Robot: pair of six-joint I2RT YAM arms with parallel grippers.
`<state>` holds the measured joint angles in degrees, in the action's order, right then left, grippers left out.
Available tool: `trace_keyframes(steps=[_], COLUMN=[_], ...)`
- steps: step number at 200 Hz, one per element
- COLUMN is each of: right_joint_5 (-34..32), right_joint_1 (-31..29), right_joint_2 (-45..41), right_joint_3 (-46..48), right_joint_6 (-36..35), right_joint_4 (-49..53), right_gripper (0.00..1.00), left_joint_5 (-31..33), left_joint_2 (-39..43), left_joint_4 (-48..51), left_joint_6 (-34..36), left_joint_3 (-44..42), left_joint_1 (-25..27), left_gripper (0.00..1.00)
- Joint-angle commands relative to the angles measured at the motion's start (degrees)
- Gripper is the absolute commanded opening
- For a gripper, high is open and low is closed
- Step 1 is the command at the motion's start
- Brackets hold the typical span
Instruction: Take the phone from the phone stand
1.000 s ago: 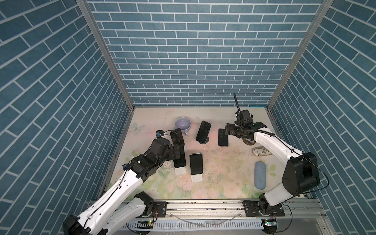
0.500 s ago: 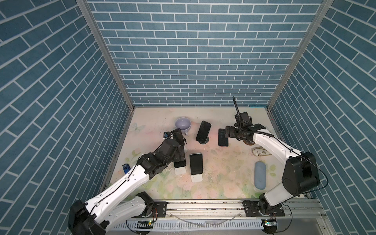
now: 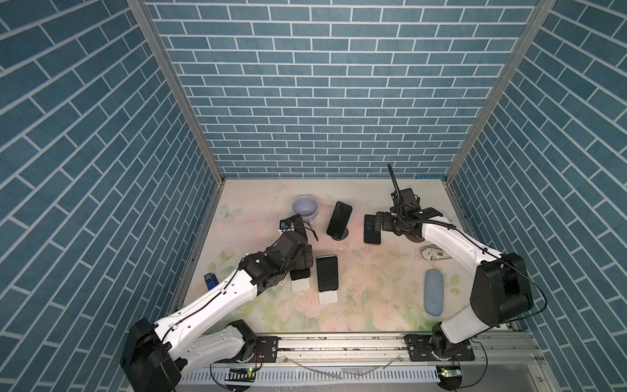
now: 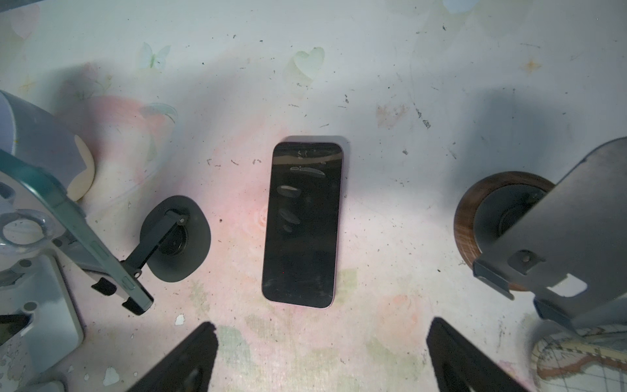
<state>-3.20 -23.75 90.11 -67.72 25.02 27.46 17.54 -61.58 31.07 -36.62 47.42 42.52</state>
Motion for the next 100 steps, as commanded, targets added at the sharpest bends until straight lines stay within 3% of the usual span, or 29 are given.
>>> trace_keyframes(steps=[1, 100], right_joint_5=[0.20, -0.33], right_joint_1=[-0.31, -0.33], right_joint_2=[-0.63, -0.46], right_joint_3=[1.39, 1.15], right_joint_6=[-1.02, -2.12], right_joint_4=[-0.20, 0.92], right_gripper=[0.97, 0.97], left_joint_5=[2.86, 4.69], left_joint_2=[-0.84, -4.70], left_joint_4=[0.48, -2.02], left_joint_6=[-0.78, -2.53], left_joint_3=[1.54, 1.04], left_joint_1=[0.55, 0.81], left_gripper=[1.00, 1.00])
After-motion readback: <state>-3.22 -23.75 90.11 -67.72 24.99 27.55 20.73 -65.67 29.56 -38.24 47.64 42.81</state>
